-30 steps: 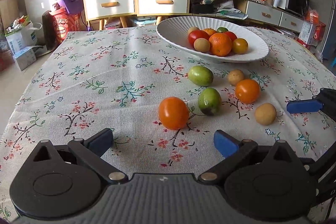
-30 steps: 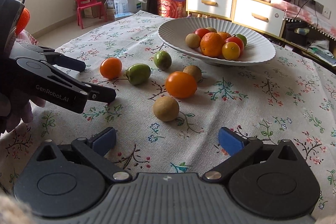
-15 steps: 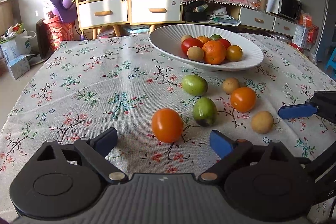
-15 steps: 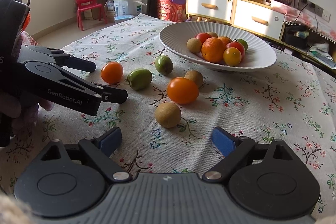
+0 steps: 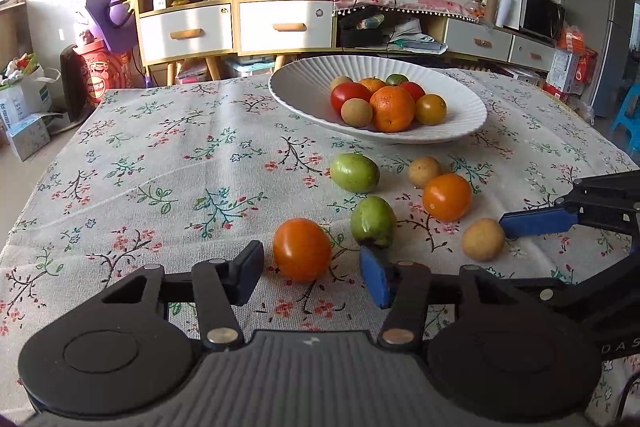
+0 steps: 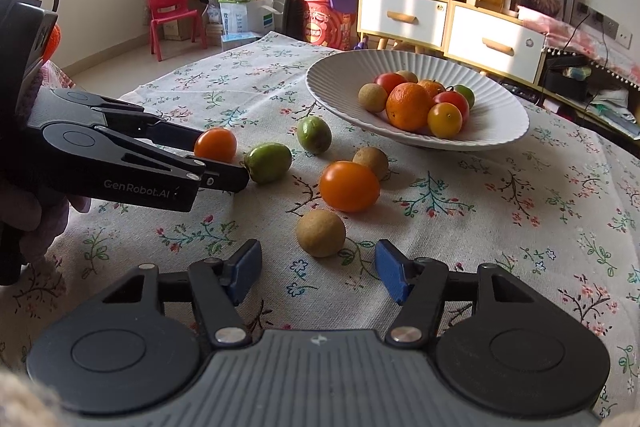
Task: Organize fruits
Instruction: 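Grasp an orange tomato with the left tool while the right tool grasps a kiwi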
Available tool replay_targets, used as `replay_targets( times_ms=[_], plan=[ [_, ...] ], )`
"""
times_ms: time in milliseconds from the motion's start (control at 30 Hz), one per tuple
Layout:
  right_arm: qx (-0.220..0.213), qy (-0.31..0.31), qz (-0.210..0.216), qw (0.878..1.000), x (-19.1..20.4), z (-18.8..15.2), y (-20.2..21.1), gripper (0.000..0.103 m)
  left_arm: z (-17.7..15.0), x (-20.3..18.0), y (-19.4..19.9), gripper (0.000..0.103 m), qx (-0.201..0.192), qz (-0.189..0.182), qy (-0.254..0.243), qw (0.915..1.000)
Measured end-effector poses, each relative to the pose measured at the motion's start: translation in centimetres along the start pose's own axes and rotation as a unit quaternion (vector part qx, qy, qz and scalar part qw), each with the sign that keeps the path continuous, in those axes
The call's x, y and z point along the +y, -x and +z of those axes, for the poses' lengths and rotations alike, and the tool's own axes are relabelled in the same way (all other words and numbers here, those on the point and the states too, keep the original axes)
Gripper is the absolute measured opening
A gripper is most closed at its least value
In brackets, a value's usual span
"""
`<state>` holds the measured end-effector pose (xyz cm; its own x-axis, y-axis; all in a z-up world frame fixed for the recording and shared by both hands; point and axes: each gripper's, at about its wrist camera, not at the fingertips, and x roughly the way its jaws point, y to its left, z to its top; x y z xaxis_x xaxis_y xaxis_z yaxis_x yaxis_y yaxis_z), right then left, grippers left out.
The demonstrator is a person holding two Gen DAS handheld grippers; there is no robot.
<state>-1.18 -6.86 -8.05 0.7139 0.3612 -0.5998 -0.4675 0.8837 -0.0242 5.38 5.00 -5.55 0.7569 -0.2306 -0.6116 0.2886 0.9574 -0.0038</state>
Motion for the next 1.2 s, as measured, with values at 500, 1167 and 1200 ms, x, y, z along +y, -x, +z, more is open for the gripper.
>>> replay_targets(
  times_ms=[500, 1167, 1200],
  plan=[
    [-0.001, -0.009, 0.005, 1.0, -0.4, 0.5, -0.2, 0.039, 0.2, 0.1, 0.0, 0.023, -0.002, 0.006, 0.006, 1.0],
    [-0.006, -0.014, 0.008, 1.0, -0.7, 1.0, -0.5, 0.024, 0.8, 0.3, 0.0, 0.018, 0.009, 0.012, 0.02, 0.9997],
    [-0.006, -0.014, 0.007, 1.0, -0.7, 1.1, -0.5, 0.024, 0.9, 0.3, 0.1, 0.018, 0.009, 0.011, 0.022, 0.9997]
  ],
)
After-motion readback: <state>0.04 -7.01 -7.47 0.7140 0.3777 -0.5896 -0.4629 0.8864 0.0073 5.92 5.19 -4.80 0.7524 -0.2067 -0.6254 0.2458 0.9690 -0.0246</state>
